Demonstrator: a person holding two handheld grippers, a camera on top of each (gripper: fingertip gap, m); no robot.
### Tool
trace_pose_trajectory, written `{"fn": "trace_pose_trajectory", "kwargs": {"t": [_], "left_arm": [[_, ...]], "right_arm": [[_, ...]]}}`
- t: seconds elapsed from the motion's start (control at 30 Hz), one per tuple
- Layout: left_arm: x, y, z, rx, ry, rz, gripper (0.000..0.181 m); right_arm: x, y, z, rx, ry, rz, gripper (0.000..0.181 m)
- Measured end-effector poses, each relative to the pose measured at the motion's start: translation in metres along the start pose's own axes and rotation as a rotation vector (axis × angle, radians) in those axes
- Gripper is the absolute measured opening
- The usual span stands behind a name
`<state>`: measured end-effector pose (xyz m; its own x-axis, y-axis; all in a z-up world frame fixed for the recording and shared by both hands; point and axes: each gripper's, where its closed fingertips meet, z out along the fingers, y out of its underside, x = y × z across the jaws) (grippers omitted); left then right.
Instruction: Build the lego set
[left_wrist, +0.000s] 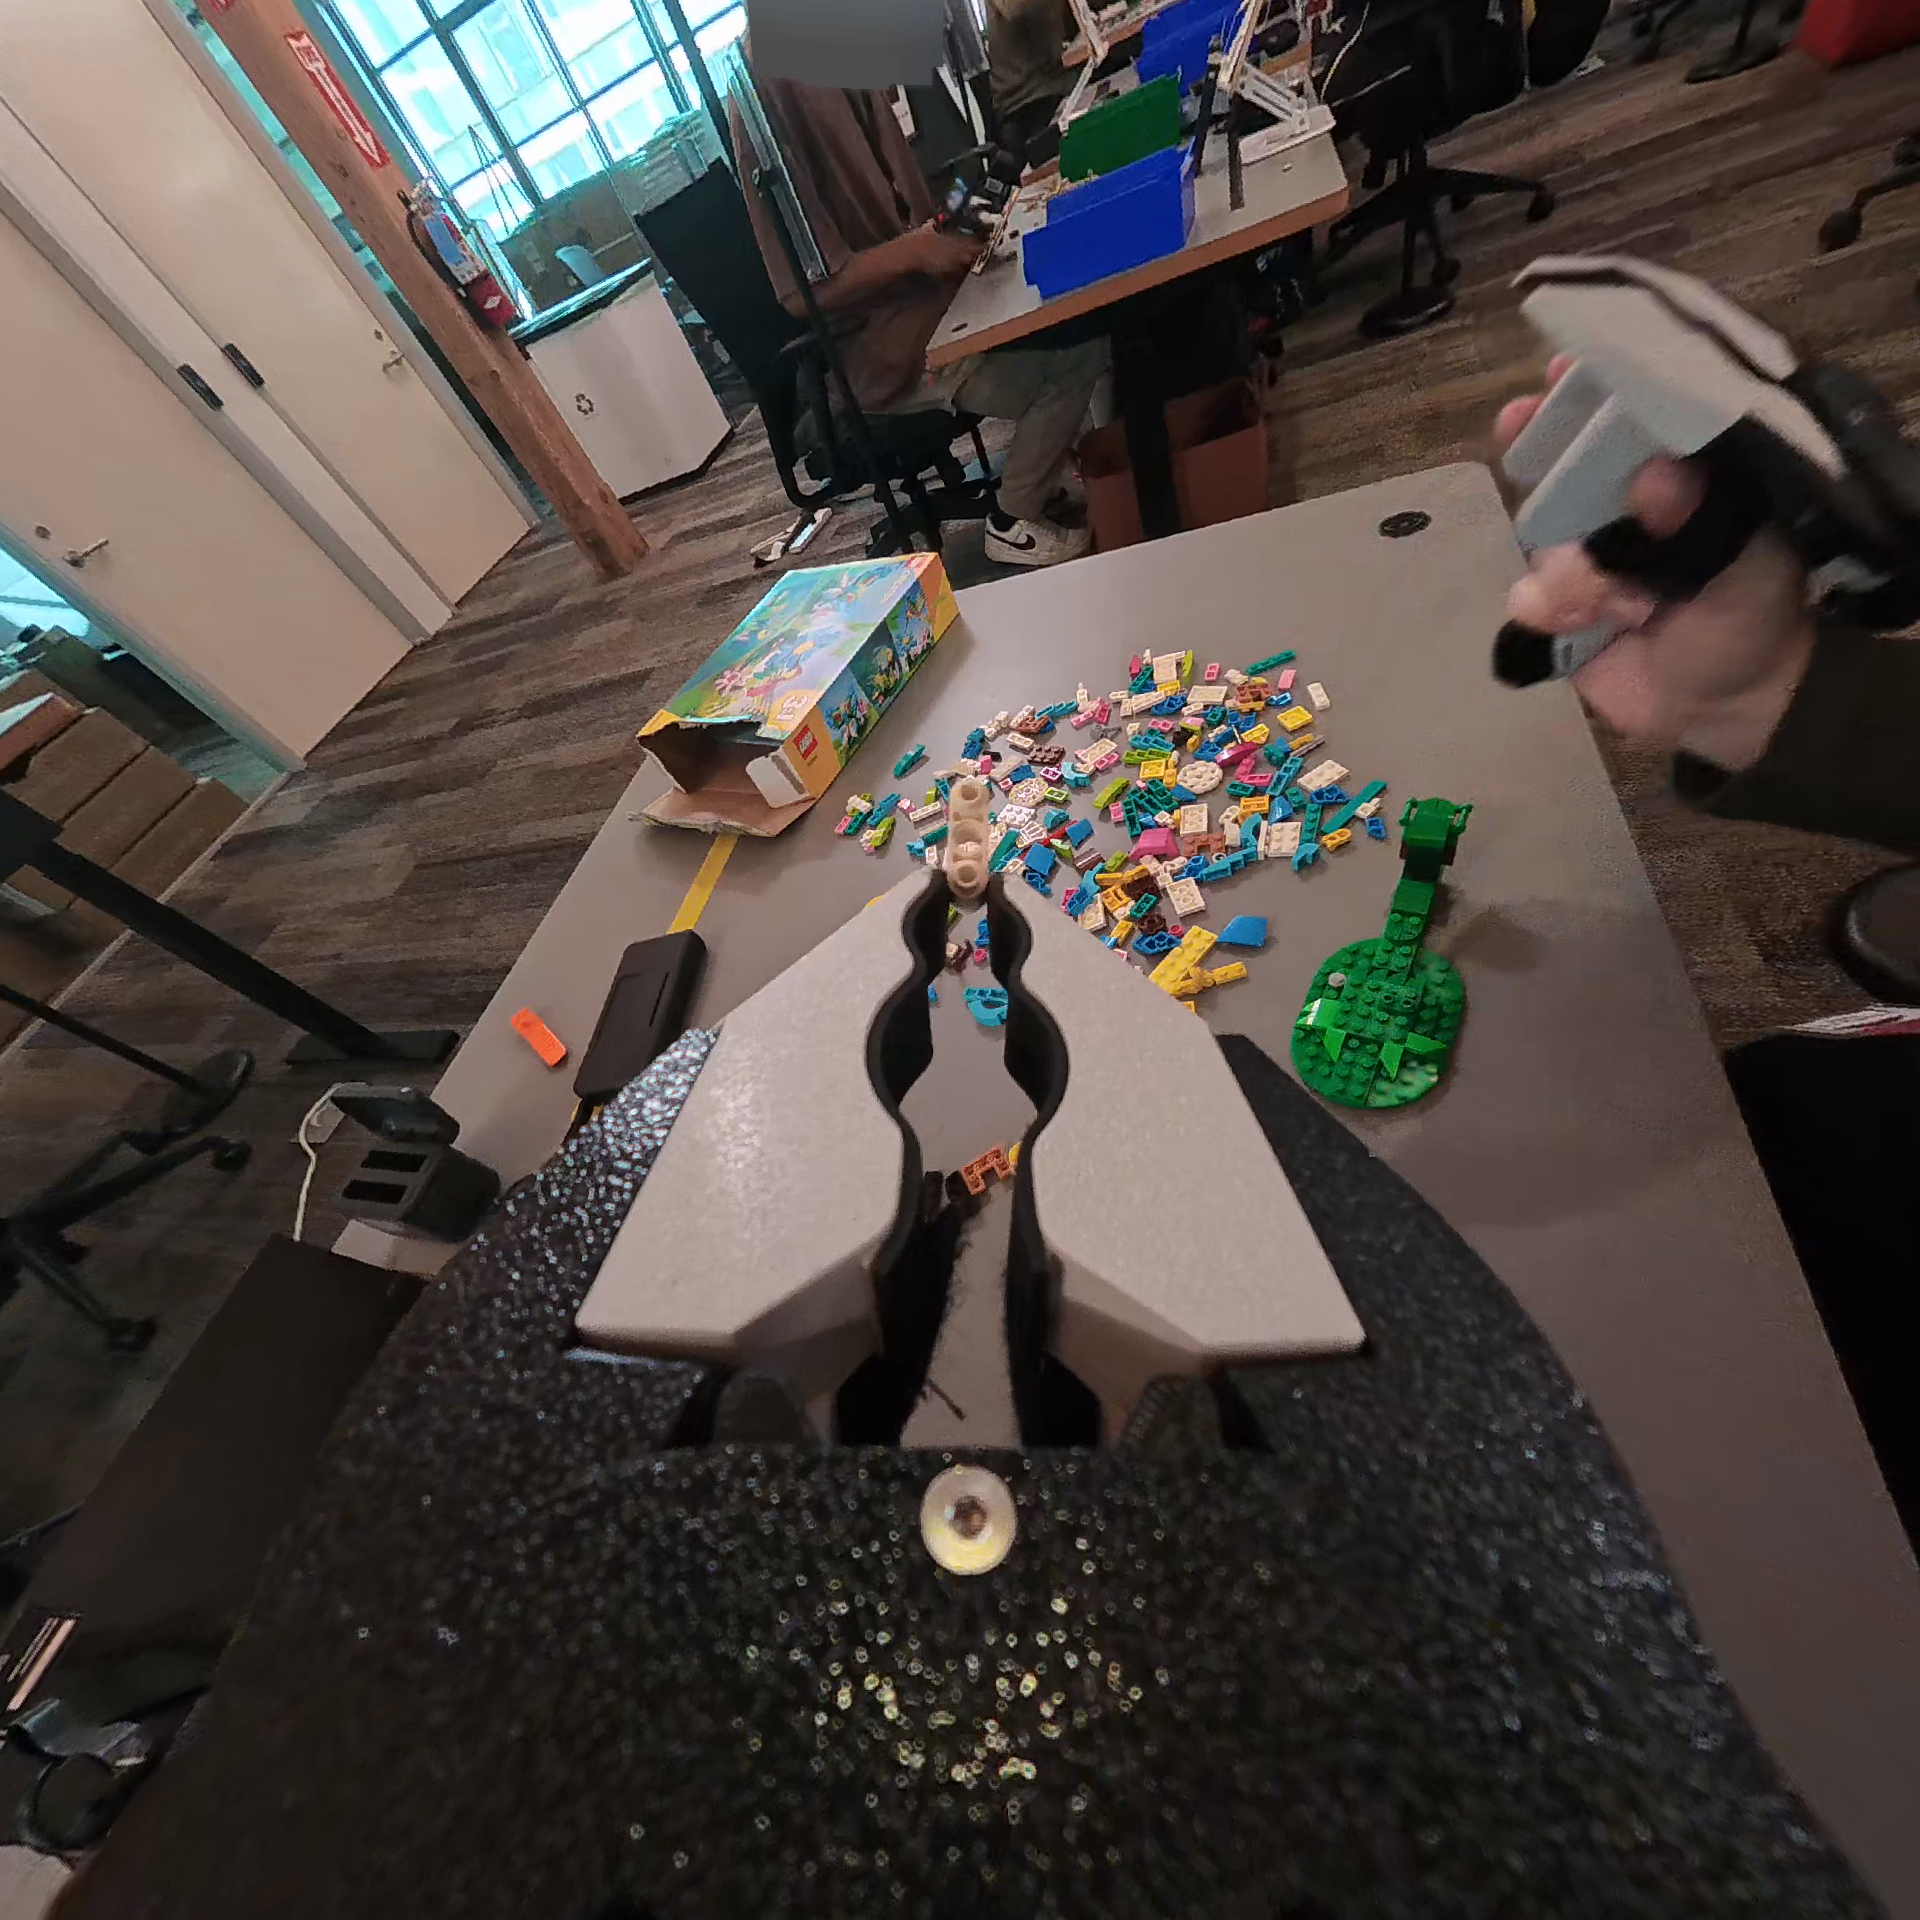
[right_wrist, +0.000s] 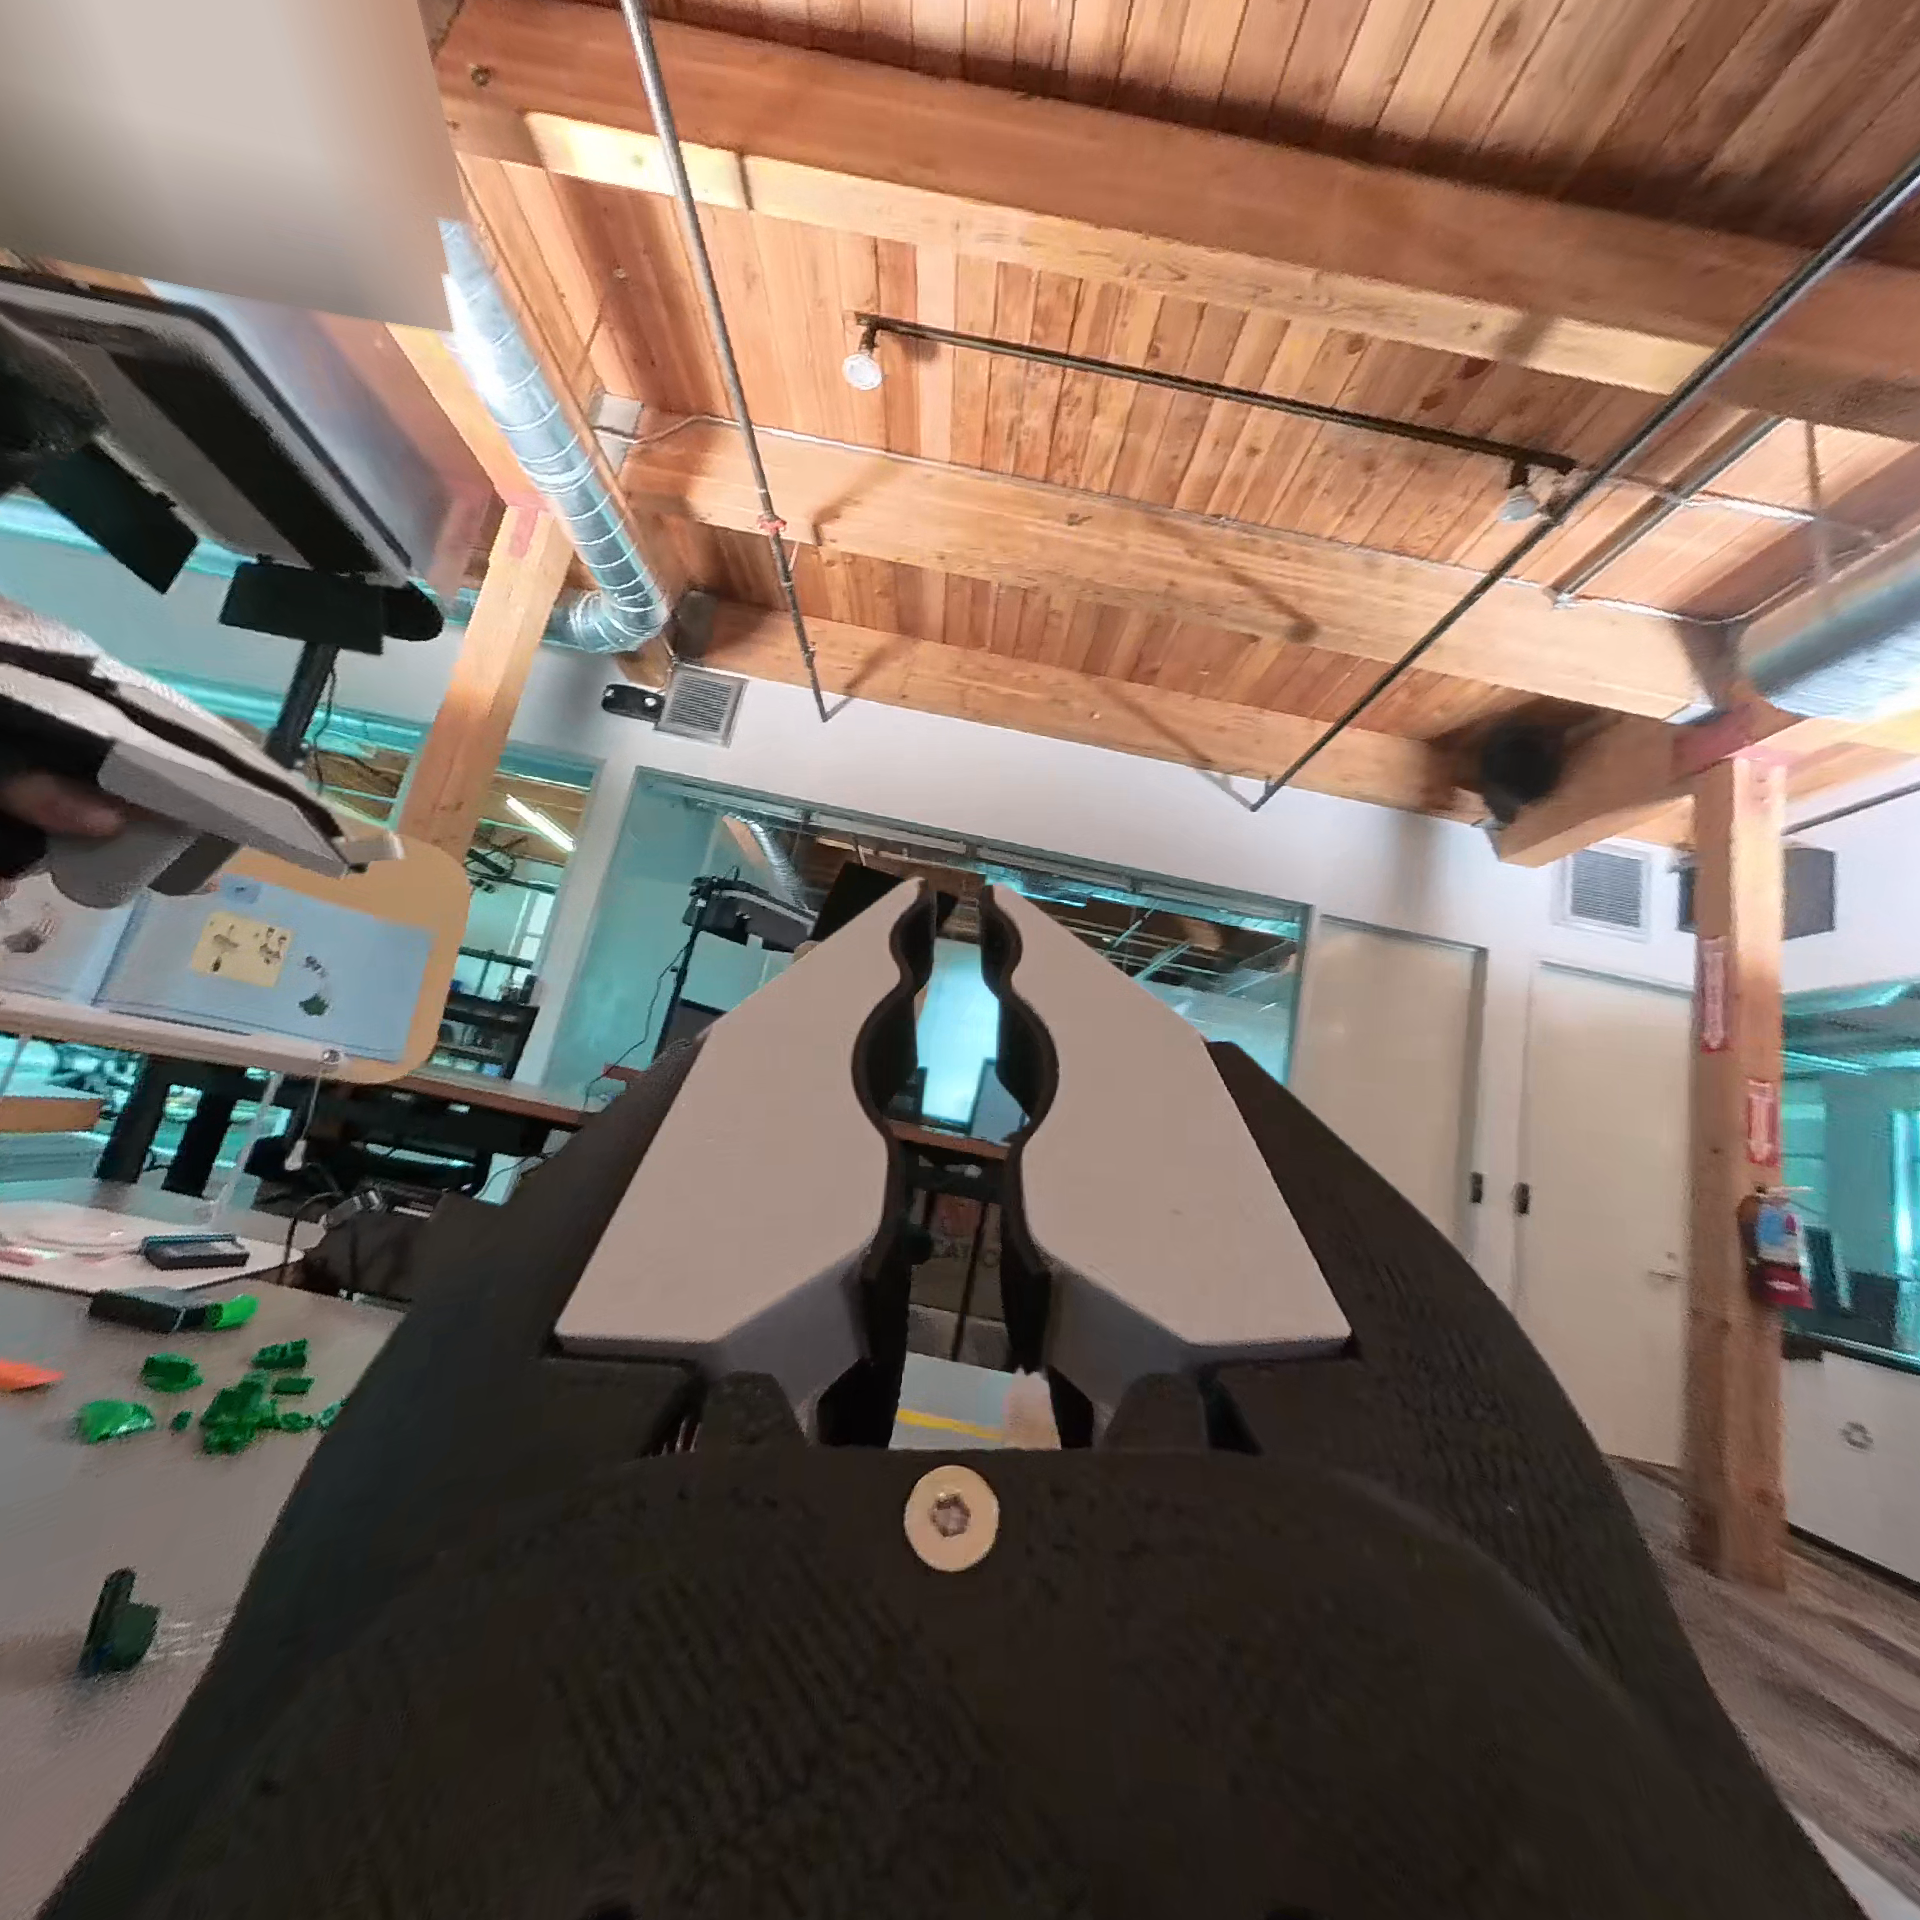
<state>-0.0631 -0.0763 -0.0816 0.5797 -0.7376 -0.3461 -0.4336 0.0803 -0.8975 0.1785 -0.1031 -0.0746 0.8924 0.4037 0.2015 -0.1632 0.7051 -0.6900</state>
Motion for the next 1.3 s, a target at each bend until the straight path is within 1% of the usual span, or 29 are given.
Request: {"fn": "trace_pose_trajectory", "kwargs": {"t": [0.1,0.27,0.37,0.47,0.57,0.73,0.87,1.0,1.1,1.17,1.23,1.3], "left_arm": [[0.005,-0.002,0.001,0.000,0.010,0.010,0.005],[0.010,-0.004,0.002,-0.003,0.014,0.027,0.005],[0.015,-0.006,0.000,-0.006,0.011,0.042,0.005],[0.020,-0.008,-0.006,-0.006,-0.004,0.052,0.004],[0.022,-0.012,-0.018,-0.006,-0.052,0.067,0.005],[0.026,-0.016,-0.039,-0.008,-0.136,0.079,0.005],[0.030,-0.014,-0.047,-0.037,-0.184,0.080,0.005],[0.034,-0.012,-0.055,-0.060,-0.239,0.084,0.005],[0.040,-0.007,-0.068,-0.073,-0.286,0.082,0.005],[0.043,-0.005,-0.081,-0.067,-0.334,0.088,0.005],[0.048,-0.007,-0.102,-0.043,-0.391,0.098,0.005],[0.052,-0.012,-0.132,-0.013,-0.465,0.093,0.005]], "right_arm": [[0.013,-0.019,-0.023,-0.026,0.013,-0.039,0.007],[0.020,-0.028,-0.047,-0.096,0.008,-0.096,0.007],[0.021,-0.029,-0.052,-0.106,0.000,-0.078,0.007],[0.015,-0.026,-0.050,-0.116,-0.039,-0.049,0.007],[0.008,-0.024,-0.048,-0.112,-0.099,-0.046,0.008],[0.009,-0.029,-0.049,-0.085,-0.136,-0.004,0.008],[0.017,-0.035,-0.060,-0.081,-0.143,-0.003,0.008],[0.027,-0.034,-0.077,-0.110,-0.137,0.006,0.008],[0.029,-0.040,-0.086,-0.121,-0.137,0.006,0.009],[0.027,-0.040,-0.093,-0.139,-0.140,0.001,0.009],[0.021,-0.039,-0.098,-0.149,-0.147,0.051,0.009],[0.013,-0.036,-0.099,-0.146,-0.152,0.120,0.010]]}}
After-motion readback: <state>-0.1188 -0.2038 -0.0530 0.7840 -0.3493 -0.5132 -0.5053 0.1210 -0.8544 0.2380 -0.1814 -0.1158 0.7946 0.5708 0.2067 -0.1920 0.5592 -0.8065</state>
